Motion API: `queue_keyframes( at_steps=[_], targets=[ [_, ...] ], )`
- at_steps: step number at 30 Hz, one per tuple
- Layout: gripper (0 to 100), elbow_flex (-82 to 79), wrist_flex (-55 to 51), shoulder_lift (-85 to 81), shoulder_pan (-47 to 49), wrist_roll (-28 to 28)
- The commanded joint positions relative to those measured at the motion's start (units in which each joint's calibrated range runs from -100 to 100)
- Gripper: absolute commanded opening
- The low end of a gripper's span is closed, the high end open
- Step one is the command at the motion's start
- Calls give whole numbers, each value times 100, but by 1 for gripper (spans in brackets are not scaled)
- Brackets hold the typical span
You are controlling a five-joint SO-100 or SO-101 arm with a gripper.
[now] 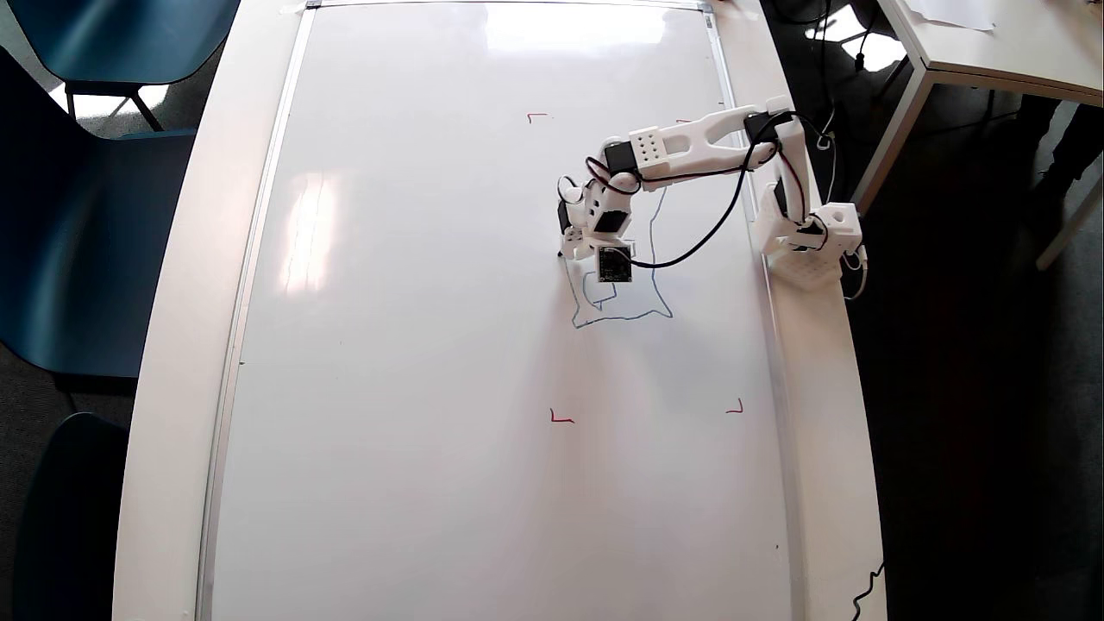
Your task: Draw on a whiteboard a robot head using a pen attached to the gripper
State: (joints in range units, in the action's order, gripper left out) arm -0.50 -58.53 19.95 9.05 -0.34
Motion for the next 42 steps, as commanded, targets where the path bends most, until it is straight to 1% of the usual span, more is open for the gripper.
queue_keyframes(
  at_steps=[1,12,25,34,39,42],
  targets=[
    [2,127,206,181,27,2],
    [2,817,206,651,27,2],
    [2,808,206,592,108,34],
    [2,763,154,592,484,163],
    [2,836,214,659,491,147],
    [2,790,501,676,469,163]
  ],
)
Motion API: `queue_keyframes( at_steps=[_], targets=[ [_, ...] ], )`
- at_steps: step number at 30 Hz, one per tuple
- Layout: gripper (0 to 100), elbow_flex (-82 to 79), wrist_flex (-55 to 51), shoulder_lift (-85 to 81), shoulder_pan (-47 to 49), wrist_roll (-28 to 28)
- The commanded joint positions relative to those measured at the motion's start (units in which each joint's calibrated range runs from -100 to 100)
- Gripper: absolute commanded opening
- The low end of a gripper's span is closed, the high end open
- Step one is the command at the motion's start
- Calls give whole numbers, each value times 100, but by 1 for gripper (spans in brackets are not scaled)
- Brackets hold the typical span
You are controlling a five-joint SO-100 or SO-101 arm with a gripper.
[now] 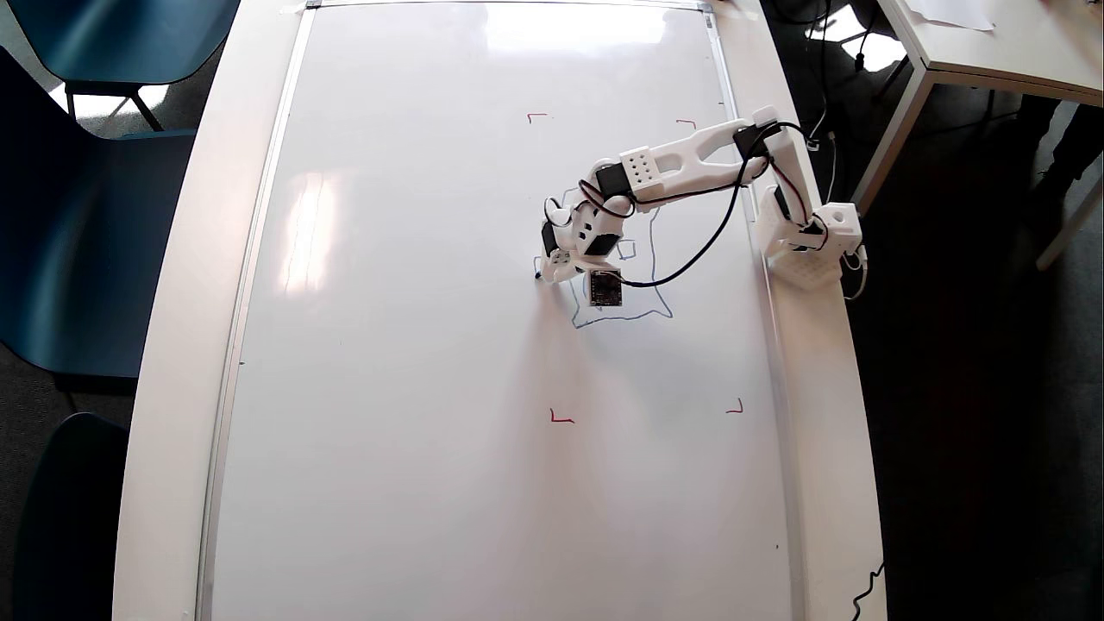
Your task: Draw on a whiteboard a robot head using a pen attached to the gripper
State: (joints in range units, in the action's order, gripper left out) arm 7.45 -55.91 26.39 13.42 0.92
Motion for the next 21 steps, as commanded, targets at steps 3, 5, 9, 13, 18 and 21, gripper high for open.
queue_keyframes(
  at_steps=[3,5,9,13,18,21],
  targets=[
    [2,23,326,32,54,15],
    [2,32,352,32,54,9],
    [2,32,370,32,54,9],
    [2,23,622,41,54,-7],
    [2,68,630,141,31,-7],
    [2,404,535,317,-5,-12]
  ],
)
